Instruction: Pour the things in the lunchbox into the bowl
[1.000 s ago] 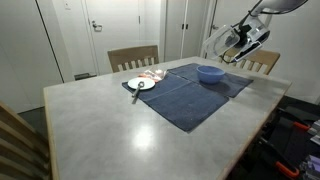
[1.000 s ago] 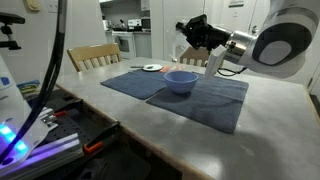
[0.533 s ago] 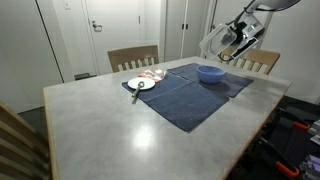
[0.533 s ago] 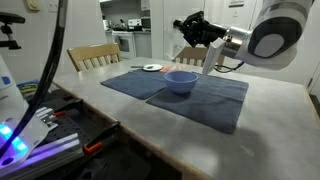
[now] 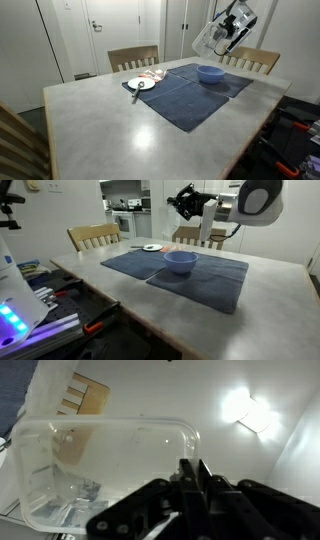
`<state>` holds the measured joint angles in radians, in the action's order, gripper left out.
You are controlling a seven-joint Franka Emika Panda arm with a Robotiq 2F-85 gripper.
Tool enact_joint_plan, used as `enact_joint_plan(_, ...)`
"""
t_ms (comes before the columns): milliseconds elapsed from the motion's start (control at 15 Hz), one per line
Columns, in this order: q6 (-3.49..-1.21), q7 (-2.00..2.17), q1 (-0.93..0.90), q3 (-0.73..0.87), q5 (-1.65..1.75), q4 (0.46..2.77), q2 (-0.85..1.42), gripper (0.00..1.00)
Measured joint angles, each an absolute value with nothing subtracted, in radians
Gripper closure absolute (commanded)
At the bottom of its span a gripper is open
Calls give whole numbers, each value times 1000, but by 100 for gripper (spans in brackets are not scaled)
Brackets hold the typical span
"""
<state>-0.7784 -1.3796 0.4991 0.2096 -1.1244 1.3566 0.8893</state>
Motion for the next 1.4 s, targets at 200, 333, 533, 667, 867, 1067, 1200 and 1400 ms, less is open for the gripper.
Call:
enact_joint_plan(200,-867,-1349,451,217,-1079,1404,828,98)
enact_joint_plan(333,-932,-1329,419,217,-1045,1441,787,98)
enact_joint_plan(533,-1022,-1295,372,217,-1005,1498,730,98)
enact_joint_plan(667,-1083,-1271,339,216,-982,1543,690,98)
enact_joint_plan(867,-1193,-1232,285,214,-950,1624,623,98)
enact_joint_plan(1067,-1302,-1185,241,207,-933,1698,562,98)
enact_joint_plan(1200,-1375,-1161,220,197,-929,1742,528,98)
enact_joint_plan(1400,-1479,-1132,193,180,-924,1798,485,98)
